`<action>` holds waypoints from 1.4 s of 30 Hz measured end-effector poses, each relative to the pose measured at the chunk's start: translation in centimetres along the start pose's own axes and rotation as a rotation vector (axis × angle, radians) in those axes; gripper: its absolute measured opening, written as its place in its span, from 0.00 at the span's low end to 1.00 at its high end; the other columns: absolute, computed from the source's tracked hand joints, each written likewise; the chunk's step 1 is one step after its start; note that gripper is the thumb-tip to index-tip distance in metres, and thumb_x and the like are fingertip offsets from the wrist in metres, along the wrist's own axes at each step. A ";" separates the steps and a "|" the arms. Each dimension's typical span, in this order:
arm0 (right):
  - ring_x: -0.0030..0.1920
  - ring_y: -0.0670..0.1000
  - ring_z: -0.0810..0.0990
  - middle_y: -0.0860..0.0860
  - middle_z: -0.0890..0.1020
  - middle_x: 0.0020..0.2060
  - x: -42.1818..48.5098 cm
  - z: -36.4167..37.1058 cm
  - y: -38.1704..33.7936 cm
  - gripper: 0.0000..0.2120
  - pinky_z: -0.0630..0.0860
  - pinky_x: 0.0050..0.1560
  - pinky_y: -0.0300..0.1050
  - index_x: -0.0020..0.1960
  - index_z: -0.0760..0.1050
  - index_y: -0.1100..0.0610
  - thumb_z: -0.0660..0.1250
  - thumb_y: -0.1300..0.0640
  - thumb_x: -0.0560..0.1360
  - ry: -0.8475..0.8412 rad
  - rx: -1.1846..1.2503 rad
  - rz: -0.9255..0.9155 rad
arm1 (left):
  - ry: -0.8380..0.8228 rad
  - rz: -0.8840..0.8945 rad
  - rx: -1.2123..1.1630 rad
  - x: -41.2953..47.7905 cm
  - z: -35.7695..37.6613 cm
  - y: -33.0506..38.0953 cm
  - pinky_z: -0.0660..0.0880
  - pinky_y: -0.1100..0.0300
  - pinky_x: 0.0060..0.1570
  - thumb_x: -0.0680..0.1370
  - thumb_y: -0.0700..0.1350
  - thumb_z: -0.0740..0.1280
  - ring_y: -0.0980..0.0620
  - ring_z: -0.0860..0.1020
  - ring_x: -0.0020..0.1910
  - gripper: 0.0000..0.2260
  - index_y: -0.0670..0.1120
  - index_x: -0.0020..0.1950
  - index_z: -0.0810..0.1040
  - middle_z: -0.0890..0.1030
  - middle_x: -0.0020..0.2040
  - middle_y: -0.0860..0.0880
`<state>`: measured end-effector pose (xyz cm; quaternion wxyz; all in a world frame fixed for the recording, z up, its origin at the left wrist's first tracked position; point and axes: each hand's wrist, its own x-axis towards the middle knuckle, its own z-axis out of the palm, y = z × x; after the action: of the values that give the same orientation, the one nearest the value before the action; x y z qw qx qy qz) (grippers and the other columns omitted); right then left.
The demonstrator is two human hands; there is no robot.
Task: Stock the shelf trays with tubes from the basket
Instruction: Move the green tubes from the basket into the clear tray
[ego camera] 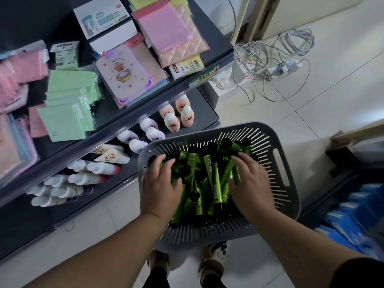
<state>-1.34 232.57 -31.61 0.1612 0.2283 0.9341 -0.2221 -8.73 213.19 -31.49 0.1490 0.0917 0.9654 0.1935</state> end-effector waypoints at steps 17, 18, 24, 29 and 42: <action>0.56 0.56 0.78 0.55 0.77 0.62 2.1 6.2 -0.9 0.36 0.75 0.47 0.44 0.77 0.53 0.53 0.69 0.51 0.76 -0.390 0.254 0.306 | -0.427 -0.305 0.025 0.1 6.3 -1.7 0.74 0.52 0.55 0.78 0.50 0.66 0.45 0.72 0.61 0.30 0.43 0.74 0.55 0.73 0.63 0.43; 0.53 0.56 0.79 0.55 0.77 0.61 2.2 6.3 -0.9 0.37 0.76 0.46 0.44 0.77 0.52 0.53 0.69 0.53 0.76 -0.386 0.259 0.310 | -0.413 -0.293 0.044 0.1 6.4 -1.7 0.74 0.52 0.54 0.77 0.50 0.67 0.45 0.72 0.60 0.29 0.43 0.72 0.57 0.74 0.61 0.43; 0.38 0.49 0.77 0.51 0.80 0.50 2.5 7.0 -0.7 0.32 0.73 0.32 0.40 0.75 0.57 0.52 0.66 0.59 0.76 -0.328 0.470 0.452 | -0.363 -0.242 0.046 -0.3 6.5 -1.9 0.71 0.55 0.50 0.76 0.50 0.68 0.46 0.72 0.58 0.22 0.43 0.64 0.64 0.74 0.59 0.44; 0.38 0.53 0.79 0.55 0.82 0.43 1.7 5.9 -1.4 0.12 0.76 0.36 0.43 0.56 0.74 0.57 0.65 0.63 0.74 -0.309 0.762 0.579 | -0.297 -0.193 -0.040 -0.4 4.1 -0.9 0.71 0.57 0.44 0.78 0.53 0.64 0.46 0.75 0.54 0.24 0.43 0.67 0.61 0.70 0.63 0.44; 0.43 0.56 0.81 0.54 0.83 0.38 -1.5 -9.3 -9.5 0.07 0.78 0.48 0.55 0.50 0.78 0.54 0.70 0.57 0.73 -0.235 1.102 0.294 | 0.095 -0.275 -0.635 0.1 -15.0 6.2 0.68 0.61 0.45 0.76 0.52 0.68 0.53 0.74 0.46 0.19 0.46 0.62 0.69 0.74 0.47 0.55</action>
<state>-6.69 229.03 -19.89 0.1502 0.3797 0.6149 -0.6746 -12.91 213.64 -15.84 0.1499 -0.0992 0.8660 0.4665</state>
